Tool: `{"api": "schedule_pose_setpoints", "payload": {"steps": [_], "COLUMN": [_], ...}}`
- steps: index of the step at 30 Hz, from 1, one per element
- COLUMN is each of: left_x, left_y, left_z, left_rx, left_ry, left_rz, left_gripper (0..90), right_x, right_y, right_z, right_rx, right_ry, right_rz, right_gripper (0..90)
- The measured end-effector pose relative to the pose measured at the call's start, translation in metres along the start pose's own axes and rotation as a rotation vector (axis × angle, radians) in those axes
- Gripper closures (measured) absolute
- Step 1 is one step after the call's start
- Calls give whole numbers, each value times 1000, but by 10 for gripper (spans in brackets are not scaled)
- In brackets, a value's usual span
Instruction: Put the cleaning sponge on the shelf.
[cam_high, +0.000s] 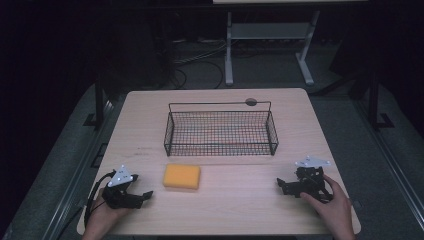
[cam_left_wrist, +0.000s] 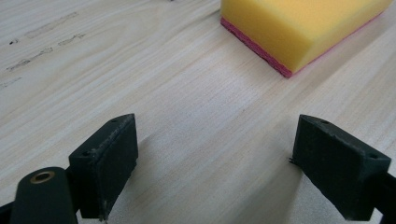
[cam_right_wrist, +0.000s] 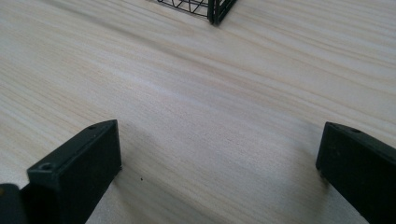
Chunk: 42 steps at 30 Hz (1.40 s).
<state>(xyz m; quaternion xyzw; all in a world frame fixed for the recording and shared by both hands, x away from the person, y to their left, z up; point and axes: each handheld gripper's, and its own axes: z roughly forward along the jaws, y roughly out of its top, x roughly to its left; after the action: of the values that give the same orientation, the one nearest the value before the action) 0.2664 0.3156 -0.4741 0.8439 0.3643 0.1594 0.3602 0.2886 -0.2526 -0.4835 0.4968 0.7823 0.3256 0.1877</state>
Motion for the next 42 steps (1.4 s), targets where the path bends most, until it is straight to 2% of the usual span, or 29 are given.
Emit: {"api": "schedule_pose_setpoints", "payload": {"steps": [8,12,14,20,22,25,28,32,37,42], "left_x": [0,1,2,1,1,3,5,6,9,9], "left_y": [0,0,1,10,11,16,21,26,36,41], "left_z": [0,-1,-1,-3,-3,-7,-11,-11,2,9], "left_rx": [-1,-8,-11,-27,-21,-40,-57,-56,-21,-23], "left_ry": [0,-4,-9,-23,-27,-35,-46,-66,-78,-92], "left_rz": [-1,-19,-32,-29,-24,-34,-35,-36,-27,-19], "left_gripper": [134,146,168,252,317,455,622,895,897,897], "right_x": [0,0,0,0,0,0,0,0,0,0], "right_y": [0,0,0,0,0,0,0,0,0,0], "right_z": [0,0,0,0,0,0,0,0,0,0], "right_rx": [0,-2,-2,-2,-2,-2,-2,-2,-2,-2], "right_ry": [0,1,1,1,-1,0,-1,-1,-1,0], "right_rz": [0,2,2,2,0,3,1,1,0,0], "right_gripper": [0,0,0,0,0,0,0,0,0,0]}}
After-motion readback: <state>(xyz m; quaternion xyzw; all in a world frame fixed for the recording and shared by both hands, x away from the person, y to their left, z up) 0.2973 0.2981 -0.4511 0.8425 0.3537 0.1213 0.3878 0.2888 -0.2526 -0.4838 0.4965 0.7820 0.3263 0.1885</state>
